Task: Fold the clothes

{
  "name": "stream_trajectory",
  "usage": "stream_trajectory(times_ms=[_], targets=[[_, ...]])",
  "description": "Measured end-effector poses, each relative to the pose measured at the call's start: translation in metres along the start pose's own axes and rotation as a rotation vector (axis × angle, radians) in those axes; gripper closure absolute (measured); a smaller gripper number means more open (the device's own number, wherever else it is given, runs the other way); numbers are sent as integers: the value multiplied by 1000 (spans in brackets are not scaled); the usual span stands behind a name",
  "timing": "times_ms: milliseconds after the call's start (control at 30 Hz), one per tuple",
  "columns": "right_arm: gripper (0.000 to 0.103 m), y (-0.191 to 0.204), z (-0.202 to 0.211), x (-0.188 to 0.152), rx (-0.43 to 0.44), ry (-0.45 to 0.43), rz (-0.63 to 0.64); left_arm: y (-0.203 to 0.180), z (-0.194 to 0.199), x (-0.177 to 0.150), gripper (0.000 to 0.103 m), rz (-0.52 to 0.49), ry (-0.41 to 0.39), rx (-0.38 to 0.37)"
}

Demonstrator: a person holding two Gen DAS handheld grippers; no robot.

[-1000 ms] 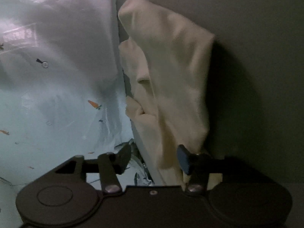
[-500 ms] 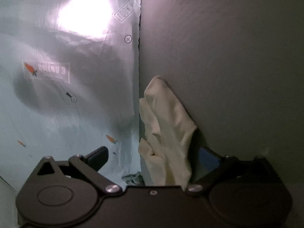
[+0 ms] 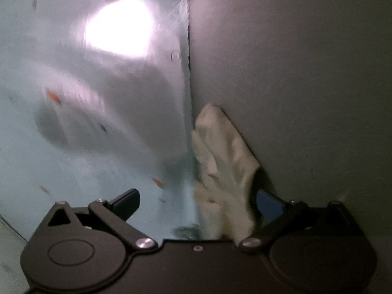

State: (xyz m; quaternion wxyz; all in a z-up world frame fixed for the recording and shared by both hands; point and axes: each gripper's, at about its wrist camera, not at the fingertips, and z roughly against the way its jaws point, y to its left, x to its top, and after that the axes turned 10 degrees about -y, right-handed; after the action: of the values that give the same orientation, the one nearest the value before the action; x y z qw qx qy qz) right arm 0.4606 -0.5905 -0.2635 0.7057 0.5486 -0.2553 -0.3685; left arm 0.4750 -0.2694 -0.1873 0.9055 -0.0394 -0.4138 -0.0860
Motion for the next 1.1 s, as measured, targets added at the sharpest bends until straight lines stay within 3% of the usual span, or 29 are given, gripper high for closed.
stream_trajectory(times_ms=[100, 200, 267, 333, 467, 600, 700, 767, 967, 1100], targets=[[0, 35, 0, -18, -123, -11, 282, 19, 20, 15, 98, 30, -76, 24], [0, 75, -10, -56, -285, -4, 707, 45, 46, 30, 98, 66, -163, 59], [0, 92, -20, -93, -439, -17, 1001, 64, 61, 36, 98, 107, -203, 82], [0, 97, -25, -122, -522, -42, 1136, 82, 76, 42, 98, 147, -236, 102], [1, 88, -22, -152, -519, -21, 1058, 118, 103, 40, 98, 188, -277, 149], [6, 79, -24, -185, -585, -12, 1088, 154, 121, 30, 98, 244, -281, 168], [19, 68, -20, -198, -613, -15, 1038, 176, 128, 19, 98, 279, -272, 179], [20, 64, -20, -203, -637, -55, 1024, 189, 132, 11, 98, 298, -265, 185], [39, 60, -23, -218, -727, -194, 1045, 216, 131, -16, 98, 322, -229, 162], [57, 58, -18, -219, -753, -274, 1002, 235, 124, -38, 98, 331, -175, 146]])
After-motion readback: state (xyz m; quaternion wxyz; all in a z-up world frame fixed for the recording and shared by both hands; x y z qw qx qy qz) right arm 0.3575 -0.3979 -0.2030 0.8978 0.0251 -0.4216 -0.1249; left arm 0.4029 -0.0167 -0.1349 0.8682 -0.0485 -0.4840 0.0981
